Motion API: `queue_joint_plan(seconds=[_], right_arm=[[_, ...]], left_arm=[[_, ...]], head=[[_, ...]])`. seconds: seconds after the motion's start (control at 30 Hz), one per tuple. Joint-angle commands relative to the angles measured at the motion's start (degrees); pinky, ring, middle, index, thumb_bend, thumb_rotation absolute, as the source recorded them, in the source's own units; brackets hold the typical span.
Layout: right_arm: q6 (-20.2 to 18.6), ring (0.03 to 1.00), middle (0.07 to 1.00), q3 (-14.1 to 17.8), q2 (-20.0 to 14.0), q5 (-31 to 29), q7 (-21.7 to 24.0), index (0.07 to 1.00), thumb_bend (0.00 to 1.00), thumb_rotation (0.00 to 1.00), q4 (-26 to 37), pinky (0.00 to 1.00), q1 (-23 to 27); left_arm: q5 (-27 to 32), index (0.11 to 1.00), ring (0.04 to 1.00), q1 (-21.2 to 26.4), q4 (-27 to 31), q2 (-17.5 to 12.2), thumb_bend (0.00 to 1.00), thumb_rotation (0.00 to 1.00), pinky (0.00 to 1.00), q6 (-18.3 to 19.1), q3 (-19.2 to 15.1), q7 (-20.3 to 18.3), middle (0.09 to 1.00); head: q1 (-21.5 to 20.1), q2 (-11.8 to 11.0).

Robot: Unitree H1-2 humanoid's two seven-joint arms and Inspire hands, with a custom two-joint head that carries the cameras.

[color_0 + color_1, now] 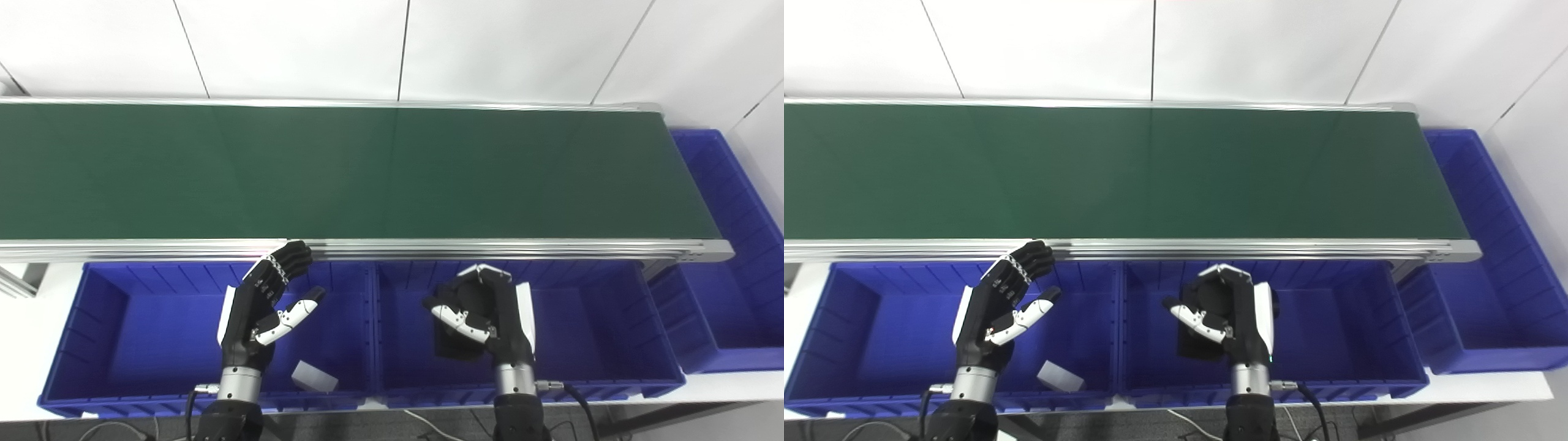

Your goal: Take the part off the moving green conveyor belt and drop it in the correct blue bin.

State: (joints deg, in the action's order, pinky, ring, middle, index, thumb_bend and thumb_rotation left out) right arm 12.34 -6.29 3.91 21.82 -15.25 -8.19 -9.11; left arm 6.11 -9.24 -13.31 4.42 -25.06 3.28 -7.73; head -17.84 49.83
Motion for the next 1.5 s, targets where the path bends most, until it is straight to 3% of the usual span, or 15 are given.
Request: queue_joint_plan(seconds=[0.0, 0.1, 0.2, 0.3, 0.33, 0.37, 0.4, 0.53, 0.67, 0.77, 0.93, 1.03, 1.27, 1.47], right_arm=[[0.40, 0.445, 0.494, 0.89, 0.48, -0.44, -1.39, 0.297, 0.50, 0.00, 0.56, 0.41, 2.05], [-1.22, 0.453, 0.502, 2.00, 0.44, -1.27, -0.99, 0.325, 0.50, 0.00, -0.79, 0.40, 3.04], [0.33, 0.467, 0.508, 1.90, -0.57, -2.45, 0.36, 0.394, 0.50, 0.00, -2.87, 0.38, 3.82], [1.42, 0.526, 0.520, 0.59, -1.85, -0.56, 0.30, 0.600, 0.51, 0.00, -3.94, 0.42, 4.09], [1.51, 0.651, 0.641, 0.05, -2.18, 0.37, 0.11, 0.699, 0.62, 0.00, -3.76, 0.54, 3.96], [1.58, 0.651, 0.641, -0.36, -2.37, 0.92, 0.00, 0.699, 0.62, 0.00, -3.54, 0.54, 3.81], [1.81, 0.745, 0.769, -0.75, -2.52, 1.18, 0.01, 0.797, 0.69, 0.00, -3.21, 0.63, 3.60], [2.73, 0.896, 0.945, -2.02, -3.17, -0.22, 1.67, 0.962, 0.74, 0.01, -1.38, 0.77, 2.84], [2.73, 0.982, 0.998, -3.36, -4.24, -0.51, 3.37, 0.999, 0.81, 0.09, 0.32, 0.92, 2.47], [1.78, 0.997, 1.000, -4.30, -4.78, 0.37, 4.02, 1.000, 0.88, 0.18, 1.67, 0.94, 2.02], [-0.91, 1.000, 1.000, -5.61, -5.40, -0.44, 7.17, 1.000, 1.00, 0.50, 4.41, 0.93, 1.13], [-0.07, 1.000, 1.000, -5.94, -5.50, -0.33, 7.81, 1.000, 1.00, 0.55, 5.40, 0.94, 0.63], [3.27, 1.000, 1.000, -6.00, -5.69, -1.05, 7.39, 1.000, 0.98, 0.50, 5.63, 0.96, 0.24], [5.28, 0.887, 0.938, -6.46, -6.08, -1.27, 7.33, 0.908, 0.86, 0.36, 4.56, 0.80, 0.27]], left_arm=[[0.26, 0.718, 0.733, 0.42, 1.56, 0.31, 0.56, 0.00, 0.76, -1.81, 0.27, -0.79, 0.733], [0.01, 0.725, 0.739, 0.46, 1.27, 0.21, 0.55, 0.00, 0.77, -1.85, 0.24, -1.06, 0.739], [-0.14, 0.723, 0.738, 0.23, 1.21, 0.38, 0.55, 0.00, 0.77, -1.84, 0.25, -0.88, 0.739], [0.21, 0.722, 0.739, 0.15, 1.16, 0.53, 0.56, 0.00, 0.77, -1.85, 0.21, -1.15, 0.737], [0.11, 0.723, 0.737, 0.17, 1.14, 0.55, 0.57, 0.00, 0.77, -1.85, 0.20, -1.13, 0.736], [0.04, 0.723, 0.737, 0.18, 1.13, 0.58, 0.57, 0.00, 0.77, -1.85, 0.21, -1.12, 0.736], [-0.01, 0.722, 0.735, 0.19, 1.08, 0.60, 0.56, 0.00, 0.77, -1.85, 0.21, -1.09, 0.735], [-0.42, 0.720, 0.735, 0.33, 0.70, 0.67, 0.57, 0.00, 0.77, -1.86, 0.15, -1.08, 0.732], [-0.77, 0.717, 0.732, 0.48, 0.37, 0.84, 0.56, 0.00, 0.75, -1.78, 0.16, -1.00, 0.730], [-1.28, 0.715, 0.724, 0.46, 0.25, 0.92, 0.57, 0.00, 0.73, -1.80, 0.15, -0.78, 0.729], [-1.31, 0.716, 0.722, 0.48, 0.10, 0.93, 0.58, 0.00, 0.74, -1.81, 0.06, -0.94, 0.728], [-1.74, 0.713, 0.719, 0.47, -0.11, 0.93, 0.57, 0.00, 0.74, -1.81, 0.08, -0.67, 0.725], [-2.29, 0.714, 0.711, 0.63, -1.56, 1.12, 0.59, 0.00, 0.73, -1.85, -0.07, -0.66, 0.724], [-0.89, 0.708, 0.699, 0.73, -1.94, 2.22, 0.58, 0.00, 0.73, -1.87, -0.95, -2.36, 0.719]], head=[[-0.04, -0.06], [0.05, -0.19], [0.69, -0.25], [0.87, -0.24], [0.93, -0.26], [0.99, -0.30], [1.08, -0.34], [1.29, -0.52], [1.50, -0.75], [1.67, -0.84], [1.89, -1.15], [2.65, -2.09], [5.75, -3.87], [8.71, -5.10]])
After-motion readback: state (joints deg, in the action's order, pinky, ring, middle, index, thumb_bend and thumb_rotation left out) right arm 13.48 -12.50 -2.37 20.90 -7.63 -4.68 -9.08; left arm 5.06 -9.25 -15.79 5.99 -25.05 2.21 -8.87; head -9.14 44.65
